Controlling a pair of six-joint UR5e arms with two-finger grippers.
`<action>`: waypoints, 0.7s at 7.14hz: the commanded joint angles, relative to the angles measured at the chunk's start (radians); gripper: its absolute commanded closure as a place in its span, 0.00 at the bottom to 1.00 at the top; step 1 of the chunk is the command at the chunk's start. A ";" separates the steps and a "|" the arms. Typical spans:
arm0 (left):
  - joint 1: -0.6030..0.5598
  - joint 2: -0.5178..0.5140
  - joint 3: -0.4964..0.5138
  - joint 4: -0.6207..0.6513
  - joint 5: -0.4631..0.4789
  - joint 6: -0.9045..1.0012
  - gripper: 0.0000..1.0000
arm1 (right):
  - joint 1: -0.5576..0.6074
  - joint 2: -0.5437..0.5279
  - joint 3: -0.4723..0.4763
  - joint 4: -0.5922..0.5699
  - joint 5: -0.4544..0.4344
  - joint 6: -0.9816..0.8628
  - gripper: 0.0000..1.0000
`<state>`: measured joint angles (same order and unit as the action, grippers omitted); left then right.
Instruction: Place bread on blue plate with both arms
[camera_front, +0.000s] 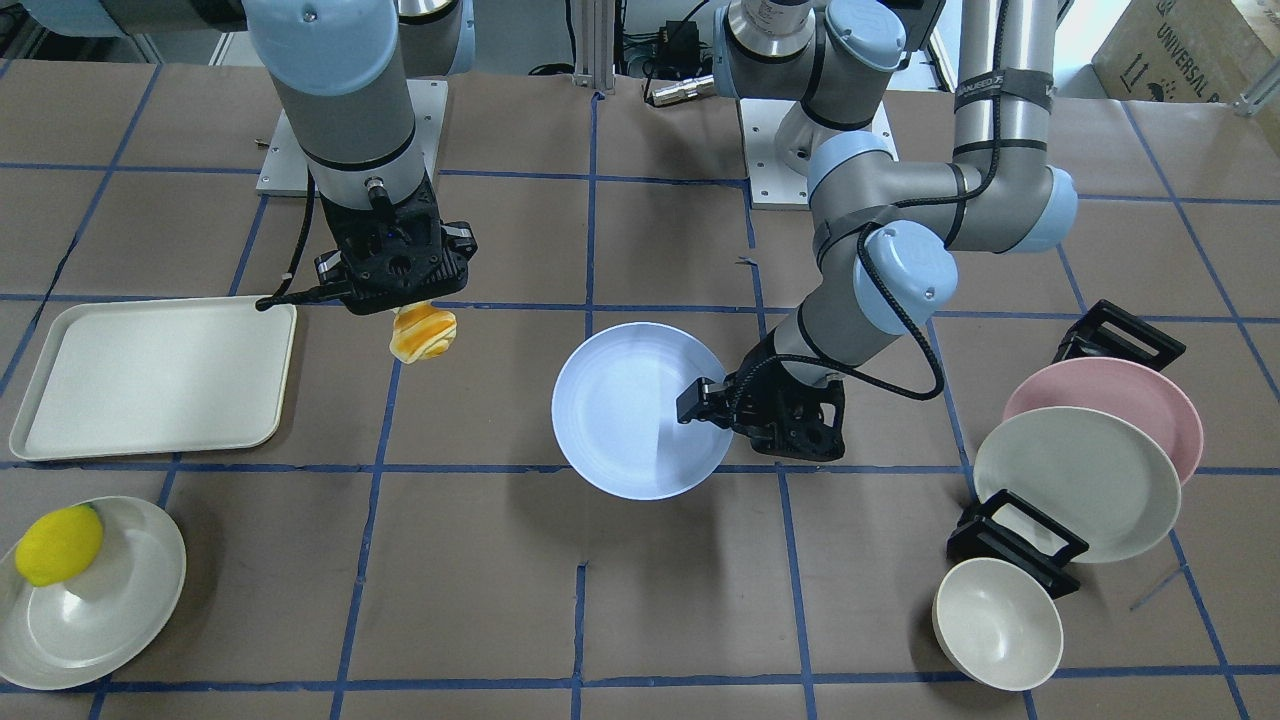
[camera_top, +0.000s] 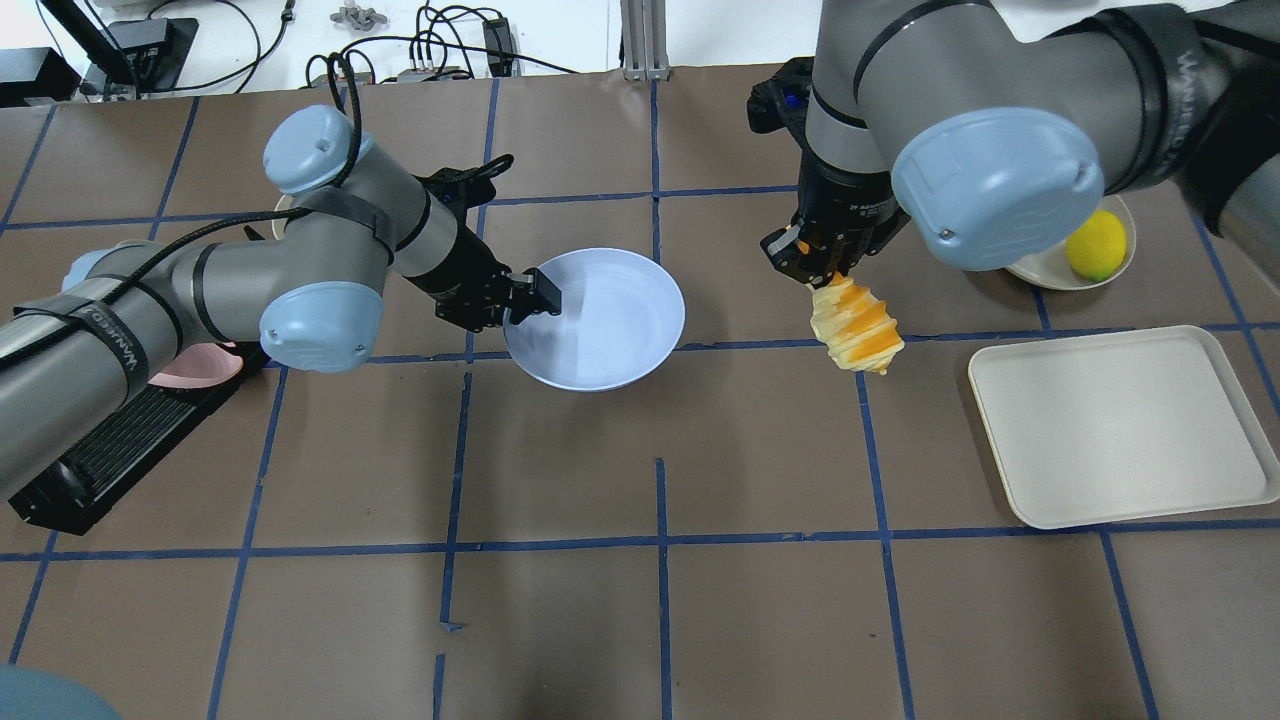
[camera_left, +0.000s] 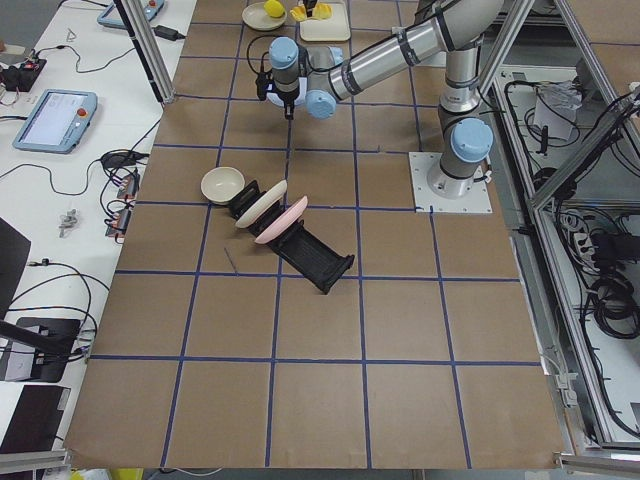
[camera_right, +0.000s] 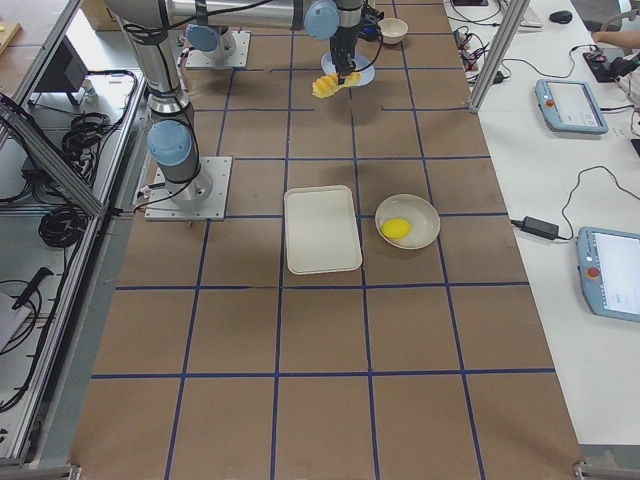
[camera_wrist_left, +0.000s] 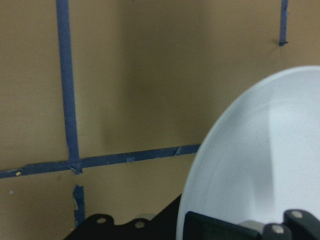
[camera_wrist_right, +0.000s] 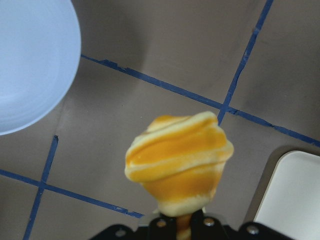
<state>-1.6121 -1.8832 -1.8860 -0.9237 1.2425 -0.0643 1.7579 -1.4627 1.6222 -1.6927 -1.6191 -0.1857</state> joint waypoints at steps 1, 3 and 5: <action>-0.086 -0.074 -0.004 0.167 0.006 -0.118 0.94 | 0.002 0.002 -0.002 0.001 -0.001 0.000 0.92; -0.091 -0.083 -0.004 0.166 0.050 -0.115 0.01 | 0.002 0.002 -0.004 0.001 -0.002 0.000 0.92; -0.077 -0.086 0.037 0.097 0.096 -0.091 0.00 | 0.002 0.002 -0.005 0.001 0.001 0.000 0.92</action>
<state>-1.6942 -1.9678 -1.8716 -0.7810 1.3025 -0.1660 1.7595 -1.4604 1.6176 -1.6920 -1.6208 -0.1862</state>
